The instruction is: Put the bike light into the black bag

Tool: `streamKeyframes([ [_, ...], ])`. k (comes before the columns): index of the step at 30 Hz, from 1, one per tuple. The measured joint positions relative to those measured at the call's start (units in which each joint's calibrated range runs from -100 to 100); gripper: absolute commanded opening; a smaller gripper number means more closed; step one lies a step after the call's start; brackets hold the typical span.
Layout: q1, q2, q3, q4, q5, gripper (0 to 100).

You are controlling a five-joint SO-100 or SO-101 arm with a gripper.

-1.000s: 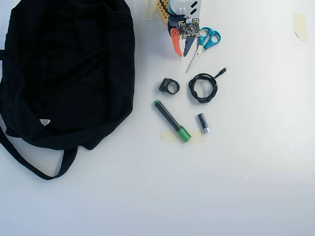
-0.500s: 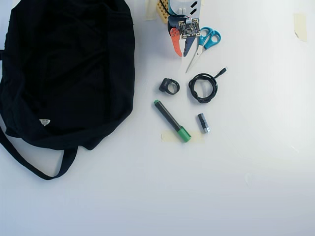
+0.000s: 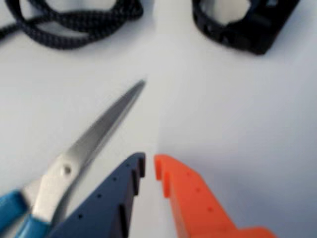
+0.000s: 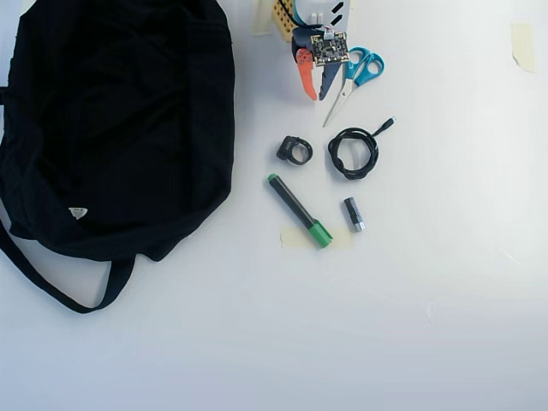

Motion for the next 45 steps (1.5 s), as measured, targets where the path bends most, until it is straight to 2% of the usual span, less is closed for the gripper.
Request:
streamKeyframes([
  [8,0.0,6.3,-0.3,-20.6,0.0,2],
  [14,0.0,17.2,-7.5,-39.8,0.0,2],
  [17,-0.2,23.3,-12.8,-45.7,0.0,2],
  [28,-0.1,46.8,-39.5,-48.5,0.0,3],
  [45,-0.1,75.7,-71.9,-48.5,0.0,3],
])
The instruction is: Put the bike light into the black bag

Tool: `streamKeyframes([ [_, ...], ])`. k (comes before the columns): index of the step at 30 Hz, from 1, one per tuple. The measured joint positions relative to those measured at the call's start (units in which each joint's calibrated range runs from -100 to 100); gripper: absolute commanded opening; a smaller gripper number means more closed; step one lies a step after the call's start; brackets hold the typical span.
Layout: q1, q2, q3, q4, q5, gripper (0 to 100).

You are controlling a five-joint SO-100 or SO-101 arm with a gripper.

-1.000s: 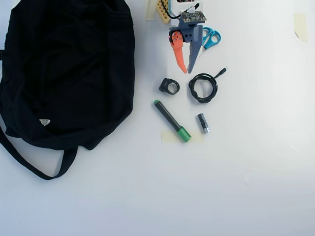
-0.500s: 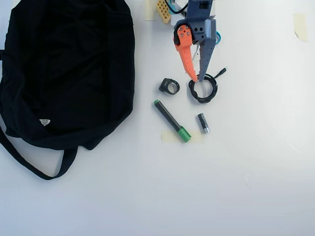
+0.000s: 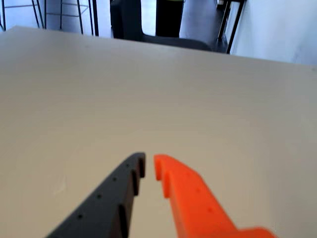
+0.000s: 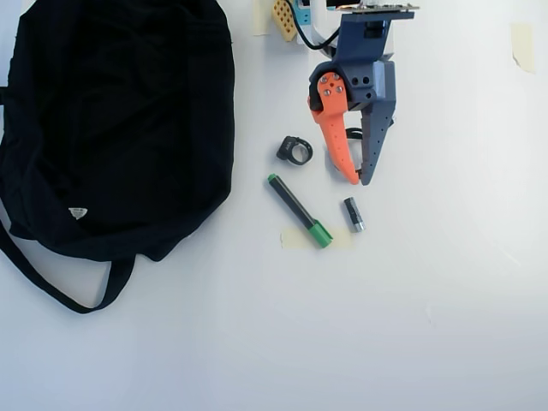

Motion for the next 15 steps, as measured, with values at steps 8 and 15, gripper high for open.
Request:
streamKeyframes([
  [8,0.9,11.3,-12.6,0.0,0.0,3],
  [15,1.8,16.9,-19.4,-0.4,0.0,2],
])
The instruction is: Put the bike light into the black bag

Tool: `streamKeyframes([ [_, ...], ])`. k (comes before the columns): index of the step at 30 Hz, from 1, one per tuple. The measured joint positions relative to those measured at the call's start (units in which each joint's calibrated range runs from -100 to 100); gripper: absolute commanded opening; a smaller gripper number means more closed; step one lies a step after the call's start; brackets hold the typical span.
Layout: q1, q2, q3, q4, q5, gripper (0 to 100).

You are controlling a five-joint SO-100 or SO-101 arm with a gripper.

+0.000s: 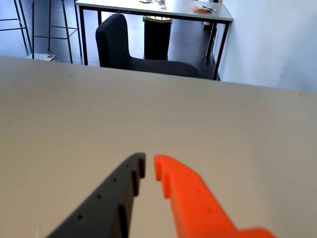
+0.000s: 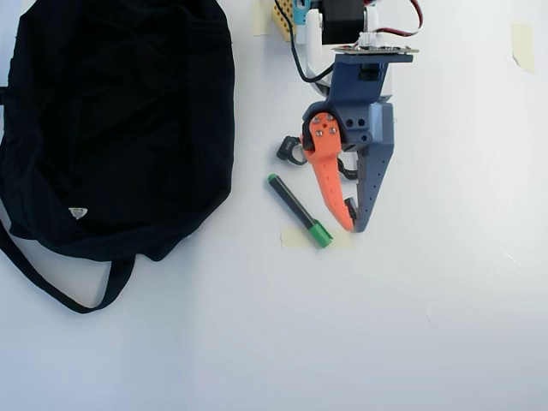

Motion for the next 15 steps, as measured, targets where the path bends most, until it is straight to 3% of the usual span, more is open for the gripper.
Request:
streamKeyframes([
  [15,0.1,0.0,-0.2,-0.9,0.0,3],
])
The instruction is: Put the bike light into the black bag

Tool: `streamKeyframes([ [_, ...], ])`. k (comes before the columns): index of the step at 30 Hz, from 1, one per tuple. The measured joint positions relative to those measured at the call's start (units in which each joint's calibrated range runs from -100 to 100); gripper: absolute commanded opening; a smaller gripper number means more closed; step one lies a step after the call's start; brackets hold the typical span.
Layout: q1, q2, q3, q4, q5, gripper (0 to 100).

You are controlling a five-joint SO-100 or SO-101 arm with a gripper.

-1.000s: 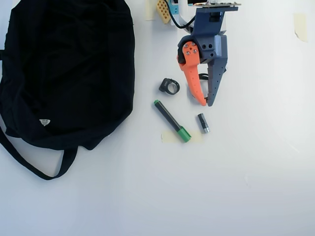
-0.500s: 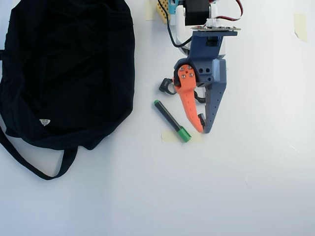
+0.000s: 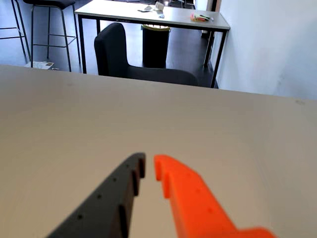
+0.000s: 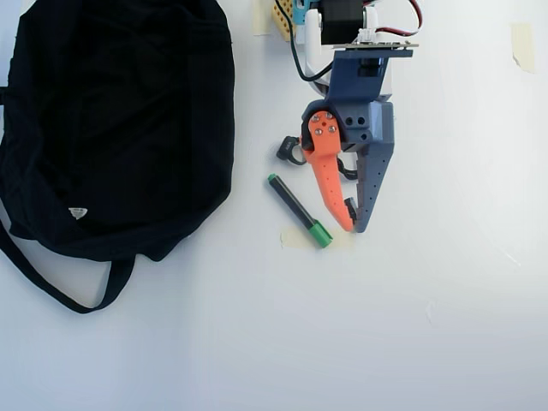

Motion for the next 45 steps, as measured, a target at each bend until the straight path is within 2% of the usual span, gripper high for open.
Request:
streamKeyframes([
  [4,0.0,0.0,-0.1,1.2,0.0,3],
  [10,-0.1,0.0,-1.3,11.8,0.1,3],
  [18,0.0,0.0,-1.3,20.0,0.2,2],
  [34,-0.1,0.0,-5.5,61.3,0.2,2],
  [45,-0.1,0.0,-5.6,78.5,0.4,2],
])
